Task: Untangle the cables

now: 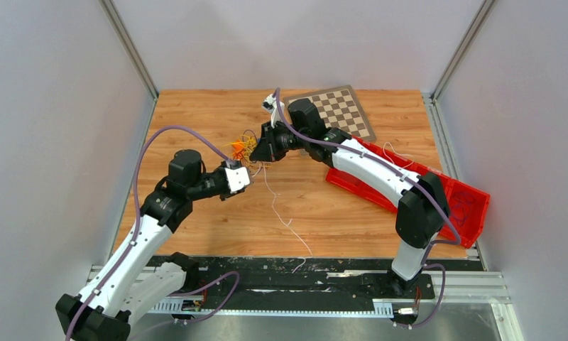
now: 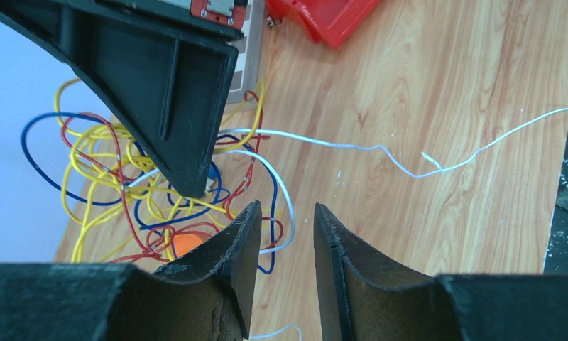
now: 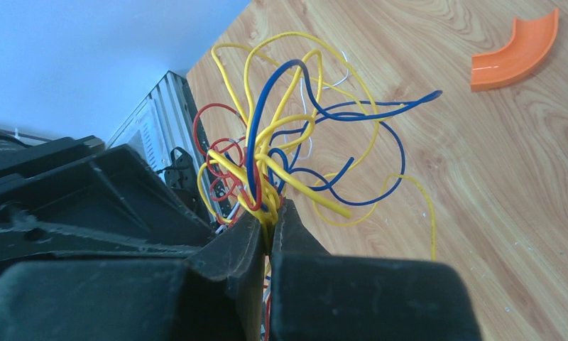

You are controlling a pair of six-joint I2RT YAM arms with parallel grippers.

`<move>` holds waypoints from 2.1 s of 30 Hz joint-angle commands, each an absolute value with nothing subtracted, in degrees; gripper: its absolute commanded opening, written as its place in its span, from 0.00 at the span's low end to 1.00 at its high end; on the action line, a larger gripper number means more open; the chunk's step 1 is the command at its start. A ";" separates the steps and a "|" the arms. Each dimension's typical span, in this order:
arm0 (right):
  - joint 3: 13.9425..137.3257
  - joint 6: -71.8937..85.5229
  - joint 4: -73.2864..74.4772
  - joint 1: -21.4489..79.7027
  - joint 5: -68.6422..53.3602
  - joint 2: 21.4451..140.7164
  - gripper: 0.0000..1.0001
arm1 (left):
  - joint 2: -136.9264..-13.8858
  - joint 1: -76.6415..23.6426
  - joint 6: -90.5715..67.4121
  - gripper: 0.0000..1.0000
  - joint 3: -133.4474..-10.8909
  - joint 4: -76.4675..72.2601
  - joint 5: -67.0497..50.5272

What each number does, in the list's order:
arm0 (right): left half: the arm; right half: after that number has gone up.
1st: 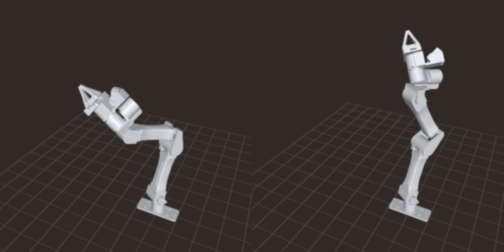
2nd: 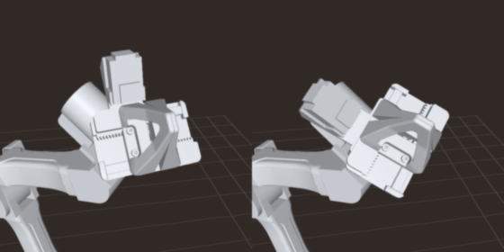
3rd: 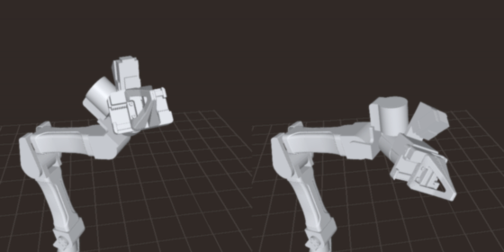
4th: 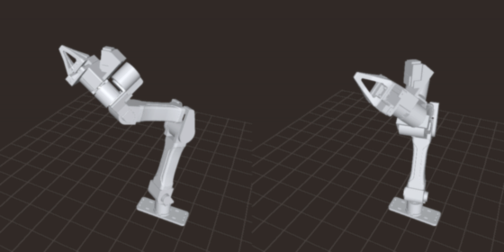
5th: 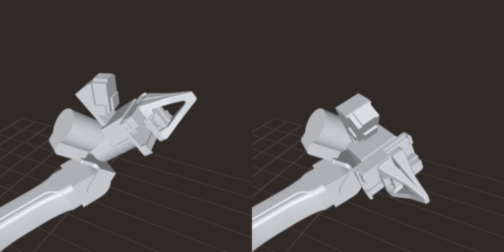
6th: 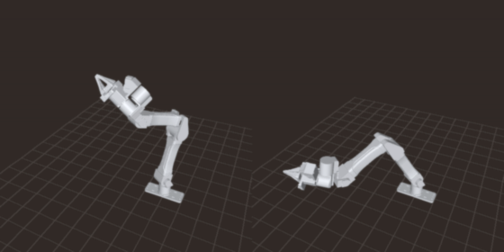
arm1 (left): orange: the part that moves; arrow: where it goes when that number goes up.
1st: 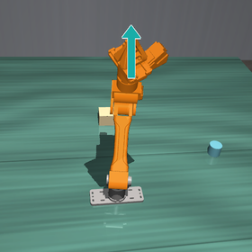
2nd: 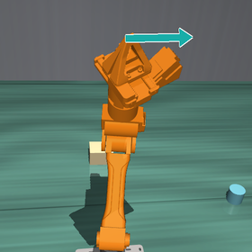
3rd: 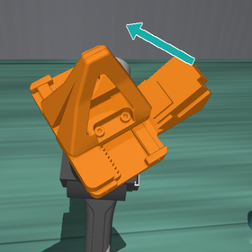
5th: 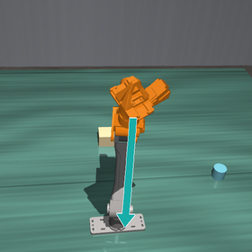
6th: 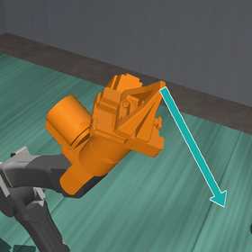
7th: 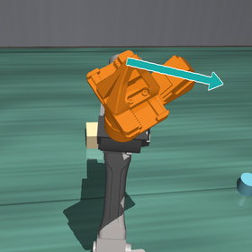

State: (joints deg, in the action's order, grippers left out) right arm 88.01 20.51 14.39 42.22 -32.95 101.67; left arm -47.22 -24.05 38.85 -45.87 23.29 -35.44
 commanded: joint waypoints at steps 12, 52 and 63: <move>87.81 22.63 10.99 42.71 -32.80 98.98 0.00 | -52.43 -27.74 34.33 0.33 -47.07 20.71 -31.79; 94.36 28.40 8.28 28.81 -42.07 116.01 0.18 | -53.37 -40.56 24.25 0.00 -76.39 39.26 -59.61; 88.42 26.89 8.17 27.62 -41.91 115.44 0.35 | -59.21 -40.44 3.97 0.00 -96.91 25.41 -58.90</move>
